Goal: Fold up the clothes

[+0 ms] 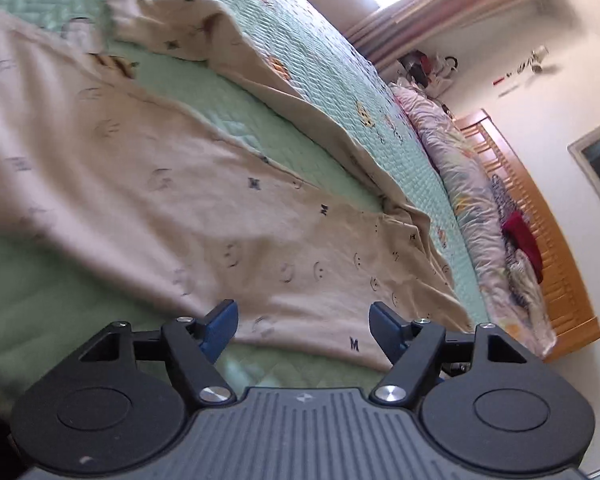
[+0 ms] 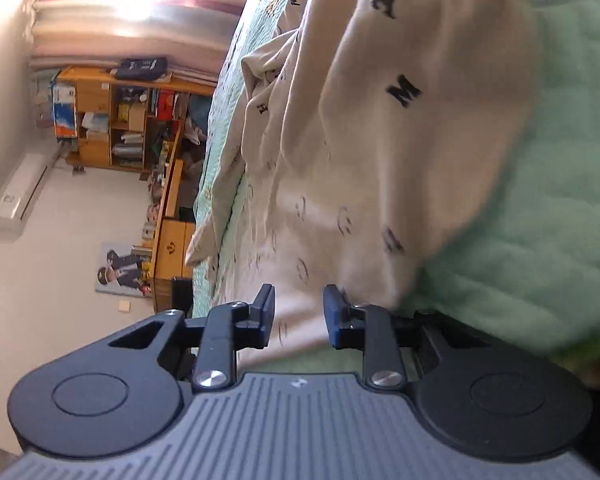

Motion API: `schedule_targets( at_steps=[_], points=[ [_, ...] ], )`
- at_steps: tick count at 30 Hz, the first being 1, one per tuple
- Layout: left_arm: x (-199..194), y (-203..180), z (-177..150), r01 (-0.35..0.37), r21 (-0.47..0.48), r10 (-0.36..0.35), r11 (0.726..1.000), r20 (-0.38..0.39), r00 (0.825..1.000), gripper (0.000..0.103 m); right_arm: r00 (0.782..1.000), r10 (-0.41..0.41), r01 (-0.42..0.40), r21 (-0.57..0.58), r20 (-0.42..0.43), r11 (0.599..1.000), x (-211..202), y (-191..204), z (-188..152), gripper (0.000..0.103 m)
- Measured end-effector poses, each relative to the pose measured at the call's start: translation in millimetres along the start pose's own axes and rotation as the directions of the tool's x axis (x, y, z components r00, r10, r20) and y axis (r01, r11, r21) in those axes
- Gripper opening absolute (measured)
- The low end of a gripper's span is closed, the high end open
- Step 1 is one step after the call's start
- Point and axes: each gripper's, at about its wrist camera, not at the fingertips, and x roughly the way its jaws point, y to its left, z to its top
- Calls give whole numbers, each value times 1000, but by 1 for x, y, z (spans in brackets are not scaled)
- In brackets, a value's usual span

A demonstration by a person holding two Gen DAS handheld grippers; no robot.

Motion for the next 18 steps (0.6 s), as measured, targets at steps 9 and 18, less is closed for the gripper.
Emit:
schedule_targets(
  at_steps=[9,18],
  points=[
    [-65,40,46,-37,-62,53,997,277,959,87,996,75,-74,-25,41,997,34,29,-7,40],
    [-87,67,55,-141,-156,181,978,279,943,79,988,-70,69,12,141,998,12,25,7,48]
  ],
)
